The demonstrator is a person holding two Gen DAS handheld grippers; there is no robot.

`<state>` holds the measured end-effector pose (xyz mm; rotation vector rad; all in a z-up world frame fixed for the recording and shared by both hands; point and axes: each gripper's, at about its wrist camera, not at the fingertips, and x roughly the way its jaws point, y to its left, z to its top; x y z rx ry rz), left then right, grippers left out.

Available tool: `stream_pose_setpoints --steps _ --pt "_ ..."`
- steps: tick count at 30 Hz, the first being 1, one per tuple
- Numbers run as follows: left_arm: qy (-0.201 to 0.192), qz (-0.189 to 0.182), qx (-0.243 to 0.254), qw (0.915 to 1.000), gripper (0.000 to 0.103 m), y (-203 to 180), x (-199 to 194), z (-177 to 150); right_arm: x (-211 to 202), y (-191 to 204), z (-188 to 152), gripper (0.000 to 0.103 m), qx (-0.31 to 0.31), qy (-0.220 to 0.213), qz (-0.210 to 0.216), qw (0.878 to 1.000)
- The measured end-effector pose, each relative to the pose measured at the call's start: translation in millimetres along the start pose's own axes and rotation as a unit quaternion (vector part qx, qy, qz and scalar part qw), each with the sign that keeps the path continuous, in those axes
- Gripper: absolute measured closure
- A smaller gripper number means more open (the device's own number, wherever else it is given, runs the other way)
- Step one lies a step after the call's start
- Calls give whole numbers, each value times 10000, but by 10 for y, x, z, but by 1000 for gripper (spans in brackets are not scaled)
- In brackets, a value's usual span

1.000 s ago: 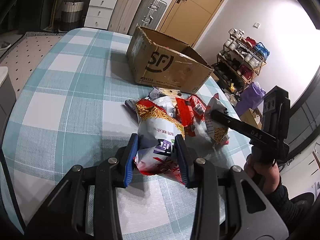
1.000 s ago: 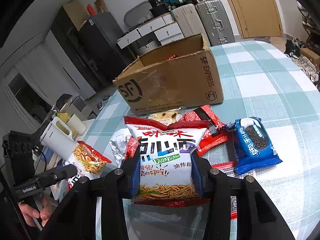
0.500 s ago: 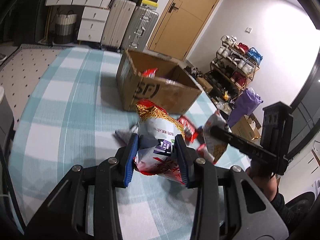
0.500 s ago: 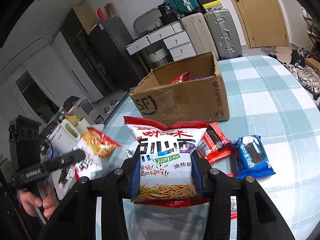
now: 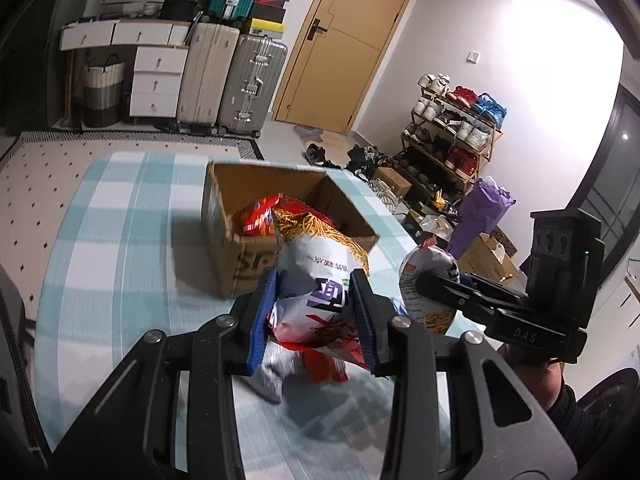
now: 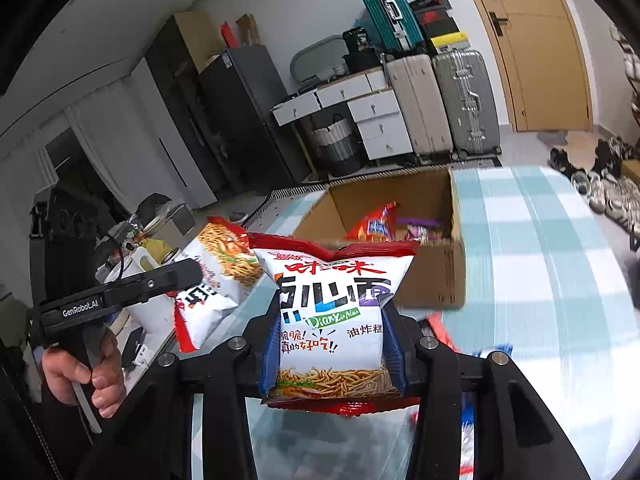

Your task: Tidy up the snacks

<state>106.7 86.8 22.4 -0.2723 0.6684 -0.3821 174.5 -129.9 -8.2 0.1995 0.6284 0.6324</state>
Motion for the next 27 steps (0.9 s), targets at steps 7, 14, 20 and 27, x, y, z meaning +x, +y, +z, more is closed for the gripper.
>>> stream_pose_setpoints --steps 7,14,20,27 --pt "-61 29 188 9998 69 -109 137 404 52 67 398 60 -206 -67 14 9998" --pt "-34 151 214 9997 69 -147 417 815 194 -9 813 60 -237 25 -286 9993" --pt "8 200 259 9995 69 -123 661 1130 398 -117 1143 60 -252 111 -355 9990" --pt "92 294 315 9990 69 -68 936 1433 697 -227 1425 60 -207 215 -347 9990"
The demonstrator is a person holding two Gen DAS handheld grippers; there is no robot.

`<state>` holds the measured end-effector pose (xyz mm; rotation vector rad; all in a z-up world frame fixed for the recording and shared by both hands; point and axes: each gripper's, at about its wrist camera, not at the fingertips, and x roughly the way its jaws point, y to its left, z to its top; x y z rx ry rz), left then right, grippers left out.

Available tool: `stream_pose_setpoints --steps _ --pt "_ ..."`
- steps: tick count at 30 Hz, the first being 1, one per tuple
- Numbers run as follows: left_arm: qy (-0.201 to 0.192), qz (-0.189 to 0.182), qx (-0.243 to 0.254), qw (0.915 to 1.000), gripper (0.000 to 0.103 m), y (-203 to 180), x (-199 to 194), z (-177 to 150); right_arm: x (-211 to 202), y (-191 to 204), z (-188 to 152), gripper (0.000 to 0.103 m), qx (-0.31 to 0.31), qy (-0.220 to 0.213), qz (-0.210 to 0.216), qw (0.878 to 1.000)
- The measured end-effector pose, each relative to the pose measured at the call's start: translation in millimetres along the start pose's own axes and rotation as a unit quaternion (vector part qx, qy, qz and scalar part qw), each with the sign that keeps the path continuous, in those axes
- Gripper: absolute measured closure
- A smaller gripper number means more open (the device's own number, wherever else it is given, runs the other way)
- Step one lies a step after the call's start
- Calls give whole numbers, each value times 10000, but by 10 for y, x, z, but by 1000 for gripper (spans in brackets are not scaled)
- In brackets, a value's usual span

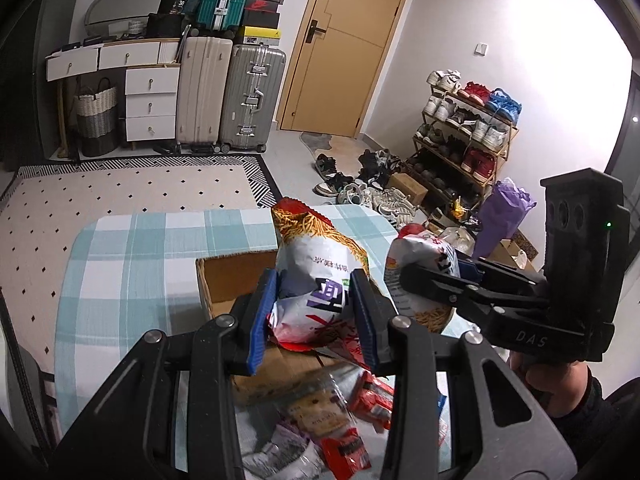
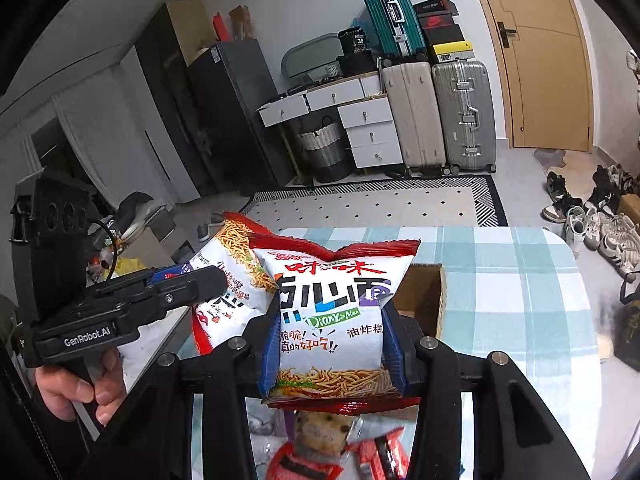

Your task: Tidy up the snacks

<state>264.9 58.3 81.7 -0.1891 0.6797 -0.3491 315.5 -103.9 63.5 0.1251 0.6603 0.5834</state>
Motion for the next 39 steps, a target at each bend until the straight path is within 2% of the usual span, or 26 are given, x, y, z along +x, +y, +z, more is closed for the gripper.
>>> stream_pose_setpoints --steps 5,18,19,20,21,22,23,24,29,39 --pt "143 79 20 9999 69 105 260 94 254 -72 96 60 18 85 -39 10000" --pt "634 104 -93 9979 69 457 1036 -109 964 -362 -80 59 94 497 -174 9986" --pt "674 110 -69 9976 69 470 1082 -113 1018 -379 -105 58 67 555 -175 9983" --pt "714 148 -48 9973 69 477 1126 -116 1054 -389 -119 53 47 585 -167 9981" --pt "724 202 -45 9972 69 493 1159 -119 1073 -399 -134 41 33 574 -154 9982" --pt "750 205 -25 9970 68 497 1185 -119 1076 -417 -143 33 31 543 -169 9984" --pt "759 272 9 9967 64 505 1196 -123 1069 -445 -150 23 41 493 -185 9986" --pt "729 372 29 9966 55 518 1182 -130 1038 -467 -157 20 52 407 -206 9989" --pt "560 542 79 9969 49 517 1059 -130 790 -566 -147 20 97 107 -301 9994" --pt "458 652 83 9968 49 331 639 -249 282 -478 -173 18 -18 -168 -422 9990"
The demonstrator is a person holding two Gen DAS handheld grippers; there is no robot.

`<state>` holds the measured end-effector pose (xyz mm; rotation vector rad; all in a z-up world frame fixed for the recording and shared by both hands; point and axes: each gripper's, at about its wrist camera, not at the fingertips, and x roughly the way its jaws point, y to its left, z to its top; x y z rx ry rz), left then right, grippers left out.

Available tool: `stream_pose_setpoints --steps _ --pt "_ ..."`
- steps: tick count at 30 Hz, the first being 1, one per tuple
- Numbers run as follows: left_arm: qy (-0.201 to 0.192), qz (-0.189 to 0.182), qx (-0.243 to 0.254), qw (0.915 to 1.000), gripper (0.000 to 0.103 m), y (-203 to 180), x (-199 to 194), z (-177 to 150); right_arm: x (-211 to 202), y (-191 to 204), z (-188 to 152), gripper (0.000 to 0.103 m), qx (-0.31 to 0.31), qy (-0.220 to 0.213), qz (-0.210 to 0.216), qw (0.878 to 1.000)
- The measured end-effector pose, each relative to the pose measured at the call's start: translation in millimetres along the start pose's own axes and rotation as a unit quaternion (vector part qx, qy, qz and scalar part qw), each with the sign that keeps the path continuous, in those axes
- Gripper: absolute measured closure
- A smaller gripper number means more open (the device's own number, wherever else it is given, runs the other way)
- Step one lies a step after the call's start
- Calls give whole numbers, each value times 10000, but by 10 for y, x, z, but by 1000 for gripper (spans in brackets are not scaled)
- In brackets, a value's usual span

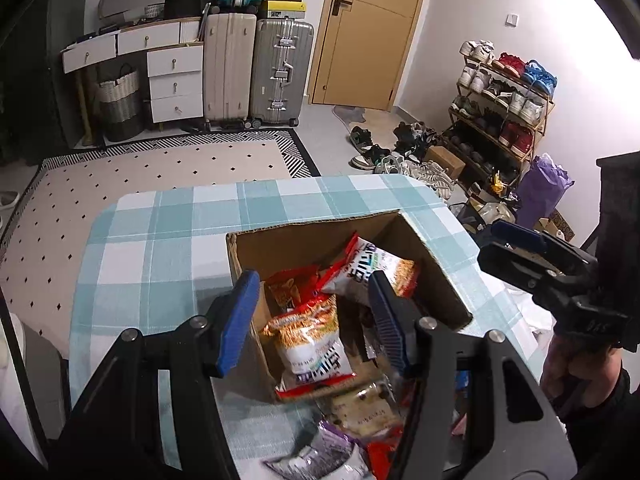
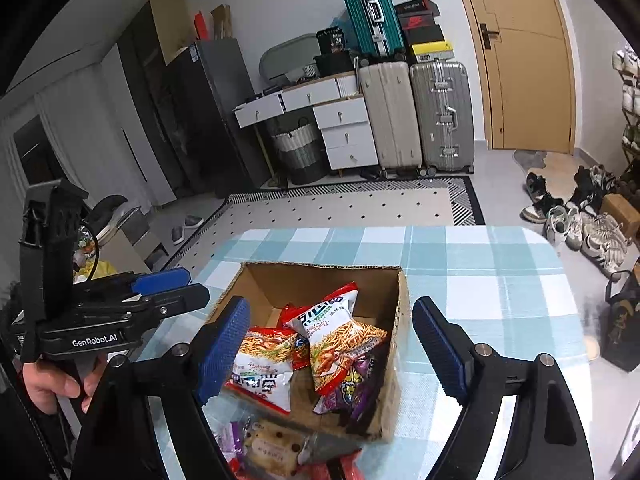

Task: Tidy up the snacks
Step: 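Open both tools to drop the two noodle bags into the box, then withdraw both tools from the box back toward the remaining snacks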

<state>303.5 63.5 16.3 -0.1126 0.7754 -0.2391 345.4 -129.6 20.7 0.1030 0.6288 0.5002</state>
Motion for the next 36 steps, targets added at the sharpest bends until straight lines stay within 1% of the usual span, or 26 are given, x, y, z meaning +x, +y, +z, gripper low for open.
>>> stream_pose_setpoints --steps 2,6,10,14,15,22,26,29,36 --pt "-51 58 31 10000 48 -56 -111 -44 -116 36 -21 18 -27 -50 3 10000" --pt "-164 120 70 9998 41 -153 -318 -112 -371 140 -62 18 -102 -169 42 9998" --pt "-274 177 107 9994 39 -280 -542 -200 -621 225 -131 18 -197 -274 -15 9994" --pt "-381 303 133 9987 28 -388 -750 -324 -841 284 -223 16 -223 -351 -33 9991" --pt "-421 326 145 9985 27 -416 -808 -361 -888 301 -250 15 -235 -365 -35 9991" --pt "-541 408 144 9976 23 -554 -1113 -553 -1291 427 -477 12 -291 -538 -56 9981" --pt "-626 527 132 9966 19 -594 -1277 -693 -1488 481 -603 11 -347 -626 -92 9974" --pt "-666 564 93 9961 19 -609 -1377 -808 -1609 510 -678 9 -376 -678 -133 9969" --pt "-661 579 -106 9961 16 -591 -1491 -1047 -1870 568 -971 6 -379 -747 -204 9963"
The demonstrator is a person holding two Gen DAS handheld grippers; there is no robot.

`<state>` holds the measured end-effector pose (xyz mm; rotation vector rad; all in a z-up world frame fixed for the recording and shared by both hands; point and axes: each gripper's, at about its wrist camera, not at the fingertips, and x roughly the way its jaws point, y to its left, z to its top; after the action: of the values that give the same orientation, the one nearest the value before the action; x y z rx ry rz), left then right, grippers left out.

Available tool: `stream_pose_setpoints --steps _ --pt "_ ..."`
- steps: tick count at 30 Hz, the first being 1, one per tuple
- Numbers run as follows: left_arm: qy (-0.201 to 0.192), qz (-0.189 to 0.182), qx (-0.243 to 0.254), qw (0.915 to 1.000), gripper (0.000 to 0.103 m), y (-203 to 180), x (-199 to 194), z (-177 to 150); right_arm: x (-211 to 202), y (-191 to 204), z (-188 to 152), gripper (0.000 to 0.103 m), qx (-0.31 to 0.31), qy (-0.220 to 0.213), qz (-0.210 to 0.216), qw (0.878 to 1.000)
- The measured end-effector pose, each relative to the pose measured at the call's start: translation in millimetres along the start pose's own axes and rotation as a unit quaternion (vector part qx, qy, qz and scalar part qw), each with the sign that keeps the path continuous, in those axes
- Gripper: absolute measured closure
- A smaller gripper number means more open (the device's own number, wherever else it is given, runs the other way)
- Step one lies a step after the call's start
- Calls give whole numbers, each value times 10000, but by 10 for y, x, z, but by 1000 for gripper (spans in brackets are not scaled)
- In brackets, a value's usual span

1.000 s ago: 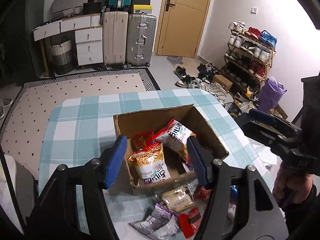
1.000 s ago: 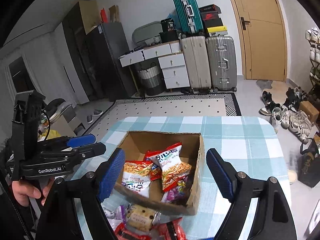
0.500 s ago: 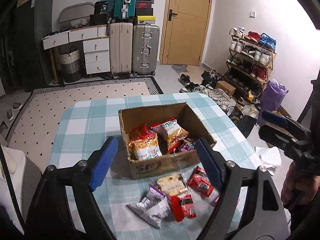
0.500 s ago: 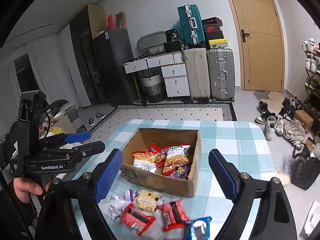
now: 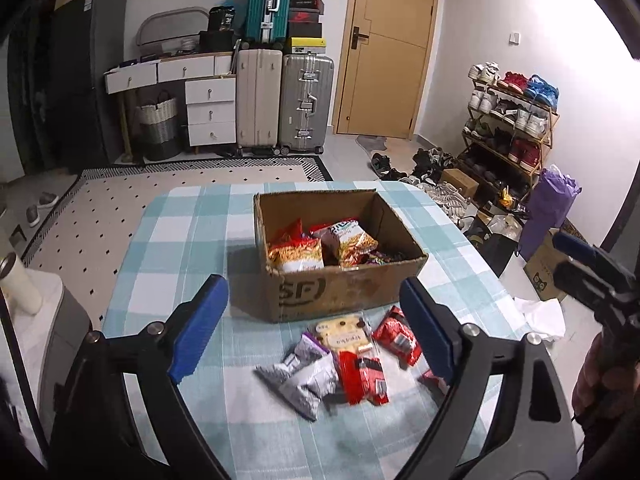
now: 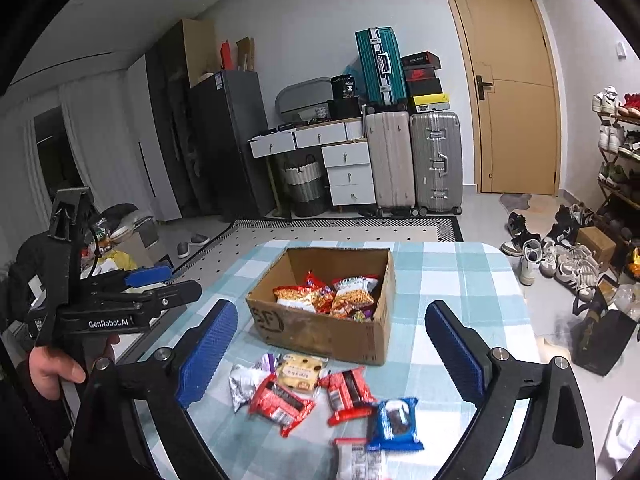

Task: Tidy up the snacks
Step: 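Withdraw both tools from the box back toward the remaining snacks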

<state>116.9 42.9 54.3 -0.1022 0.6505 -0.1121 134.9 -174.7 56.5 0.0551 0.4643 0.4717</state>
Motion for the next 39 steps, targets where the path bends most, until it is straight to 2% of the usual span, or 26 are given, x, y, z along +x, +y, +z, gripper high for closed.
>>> stream_pose_setpoints --steps 4,6,15,24,39 --pt "-71 130 -85 9999 9 5 -84 -124 -83 1 -200 6 32 42 -66 10000" --pt "-122 190 -110 9997 2 -3 -135 -196 -85 -6 -305 6 90 63 -61 9999" --pt "-6 220 -241 9995 1 -8 -187 -550 -68 -145 -809 6 424 414 -197 9980" --pt "336 209 -307 9987 1 9 52 -851 95 -247 -1216 6 610 806 -303 9944" --pt "682 290 -515 9959 1 219 322 -1210 677 -393 -1552 6 814 1461 -263 9856"
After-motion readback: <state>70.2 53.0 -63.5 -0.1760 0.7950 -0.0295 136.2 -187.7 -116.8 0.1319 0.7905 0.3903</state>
